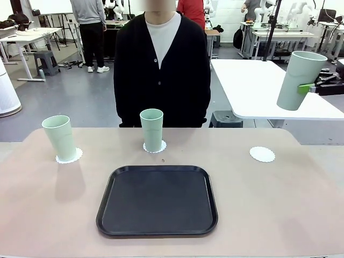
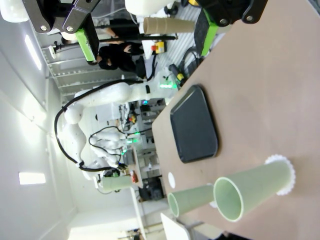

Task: Place coasters on the table and set cups on them.
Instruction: Take one Reusable plastic cup from the Flat Tray and place it on a coaster set by the human.

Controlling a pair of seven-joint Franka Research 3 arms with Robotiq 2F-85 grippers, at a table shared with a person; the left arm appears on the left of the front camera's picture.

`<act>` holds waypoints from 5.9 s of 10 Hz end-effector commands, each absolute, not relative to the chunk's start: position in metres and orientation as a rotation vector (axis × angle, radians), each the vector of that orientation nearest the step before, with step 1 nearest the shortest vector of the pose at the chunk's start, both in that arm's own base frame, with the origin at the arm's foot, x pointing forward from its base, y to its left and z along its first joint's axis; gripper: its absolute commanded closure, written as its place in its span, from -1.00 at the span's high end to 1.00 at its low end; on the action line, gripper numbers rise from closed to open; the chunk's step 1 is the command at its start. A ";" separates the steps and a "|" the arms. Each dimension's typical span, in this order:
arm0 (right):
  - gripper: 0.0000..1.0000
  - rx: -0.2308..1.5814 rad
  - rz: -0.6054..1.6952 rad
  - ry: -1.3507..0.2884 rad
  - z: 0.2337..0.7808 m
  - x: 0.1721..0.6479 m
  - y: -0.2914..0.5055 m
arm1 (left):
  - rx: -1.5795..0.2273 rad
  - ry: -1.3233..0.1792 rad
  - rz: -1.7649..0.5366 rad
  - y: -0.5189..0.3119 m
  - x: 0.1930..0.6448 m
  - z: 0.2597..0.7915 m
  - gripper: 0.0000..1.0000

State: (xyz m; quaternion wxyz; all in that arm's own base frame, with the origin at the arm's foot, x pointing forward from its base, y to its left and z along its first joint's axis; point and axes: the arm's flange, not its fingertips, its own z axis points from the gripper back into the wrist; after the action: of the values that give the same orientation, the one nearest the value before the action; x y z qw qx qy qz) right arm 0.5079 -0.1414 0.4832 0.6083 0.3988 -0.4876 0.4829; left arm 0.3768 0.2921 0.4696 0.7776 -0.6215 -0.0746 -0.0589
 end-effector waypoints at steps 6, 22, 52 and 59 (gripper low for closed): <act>0.68 0.964 1.136 -0.942 0.354 0.580 -0.159 | -1.344 -0.167 -0.118 0.293 0.377 0.472 1.00; 0.68 1.089 1.247 -0.876 0.275 0.587 -0.134 | -1.344 -0.167 -0.118 0.293 0.377 0.472 1.00; 1.00 1.098 1.271 -0.864 0.247 0.610 -0.125 | -1.344 -0.167 -0.118 0.293 0.377 0.472 1.00; 1.00 1.089 1.285 -0.790 0.249 0.612 -0.131 | -1.344 -0.167 -0.118 0.293 0.377 0.472 1.00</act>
State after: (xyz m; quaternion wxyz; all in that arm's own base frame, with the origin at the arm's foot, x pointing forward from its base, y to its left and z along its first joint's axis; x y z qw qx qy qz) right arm 0.6036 -0.1292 0.2461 0.5874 0.4745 -0.3588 0.5486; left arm 0.3769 0.2920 0.4697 0.7777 -0.6214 -0.0746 -0.0591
